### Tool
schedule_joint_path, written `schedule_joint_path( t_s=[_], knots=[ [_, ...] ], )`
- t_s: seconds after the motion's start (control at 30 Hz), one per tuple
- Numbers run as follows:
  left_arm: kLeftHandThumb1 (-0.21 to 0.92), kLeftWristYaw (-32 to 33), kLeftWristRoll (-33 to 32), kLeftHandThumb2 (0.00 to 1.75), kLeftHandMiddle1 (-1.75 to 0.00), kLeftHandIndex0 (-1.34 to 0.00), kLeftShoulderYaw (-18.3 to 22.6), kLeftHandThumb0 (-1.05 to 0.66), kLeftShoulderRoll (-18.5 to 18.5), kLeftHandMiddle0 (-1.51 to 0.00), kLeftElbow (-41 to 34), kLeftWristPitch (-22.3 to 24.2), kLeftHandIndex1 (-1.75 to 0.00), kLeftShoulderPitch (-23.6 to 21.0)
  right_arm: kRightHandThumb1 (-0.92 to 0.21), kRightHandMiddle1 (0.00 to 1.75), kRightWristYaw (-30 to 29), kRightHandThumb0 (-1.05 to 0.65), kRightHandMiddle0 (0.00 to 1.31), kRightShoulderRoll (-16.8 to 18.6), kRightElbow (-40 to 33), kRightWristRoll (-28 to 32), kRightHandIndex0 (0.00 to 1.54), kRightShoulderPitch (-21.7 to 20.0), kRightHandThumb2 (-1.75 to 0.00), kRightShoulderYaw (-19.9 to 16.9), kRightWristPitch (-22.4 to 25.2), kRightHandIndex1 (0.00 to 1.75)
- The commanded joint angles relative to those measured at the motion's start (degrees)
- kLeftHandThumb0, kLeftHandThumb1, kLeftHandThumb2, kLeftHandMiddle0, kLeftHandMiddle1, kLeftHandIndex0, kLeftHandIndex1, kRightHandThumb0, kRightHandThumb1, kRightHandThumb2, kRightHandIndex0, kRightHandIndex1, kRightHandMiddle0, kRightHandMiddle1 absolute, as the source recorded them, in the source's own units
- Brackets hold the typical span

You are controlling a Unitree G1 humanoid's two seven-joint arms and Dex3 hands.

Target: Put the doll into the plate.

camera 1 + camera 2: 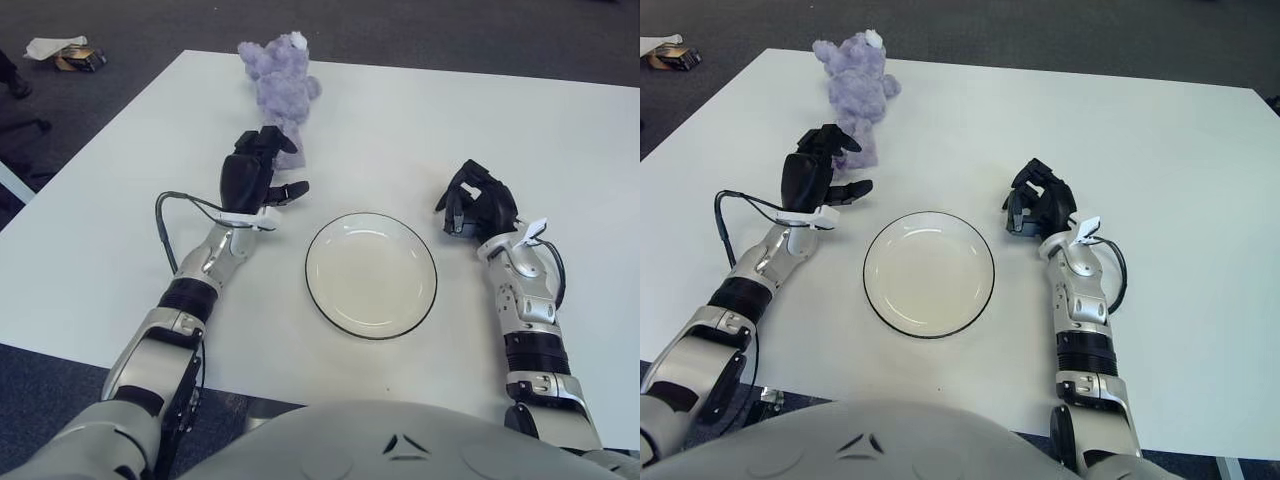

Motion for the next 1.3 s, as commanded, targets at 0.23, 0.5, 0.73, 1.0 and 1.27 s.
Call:
schedule_joint_path(
  t_s=[0.23, 0.5, 0.73, 1.0, 1.27],
  knots=[
    [0.91, -1.8, 0.8, 0.48, -1.45, -0.21, -1.5, -0.08, 1.2, -0.27, -4.9, 4.2, -1.75, 1.4, -0.16, 1.75, 0.3, -0.01, 0.6, 0.4, 5.2, -1.0, 0.62, 2.3, -1.5, 1.0, 0.6, 1.75],
    [0.89, -2.2, 1.5, 0.55, -1.4, -0.21, -1.9, -0.35, 1.3, -0.14, -6.5, 7.3, -1.75, 1.1, -0.16, 1.75, -0.2, -0.01, 0.6, 0.4, 5.2, -1.5, 0.62, 2.5, -1.5, 1.3, 0.1, 1.75],
    [0.92, -1.0, 2.9, 0.52, -1.35, -0.19, -2.1, -0.36, 1.6, -0.12, -6.0, 9.7, -1.75, -0.4, -0.16, 1.75, 0.1, -0.01, 0.6, 0.7, 5.2, -0.9, 0.61, 2.5, -1.5, 1.4, 0.3, 1.75],
    [0.75, 3.2, 7.5, 0.78, -1.18, -0.01, -3.6, -0.69, 2.5, -0.02, -3.2, 14.2, -1.34, -4.4, -0.16, 1.75, 0.2, -0.01, 0.6, 1.1, 5.7, -0.5, 0.62, 2.4, -1.5, 1.2, 0.1, 1.75],
    [0.78, 7.4, 9.6, 0.68, -0.8, 0.0, -5.0, -0.79, 2.9, 0.0, 1.3, 17.2, -0.96, -8.5, -0.16, 1.75, 0.2, -0.01, 0.6, 1.3, 6.0, -0.5, 0.62, 2.4, -1.5, 1.3, -0.3, 1.75]
  ],
)
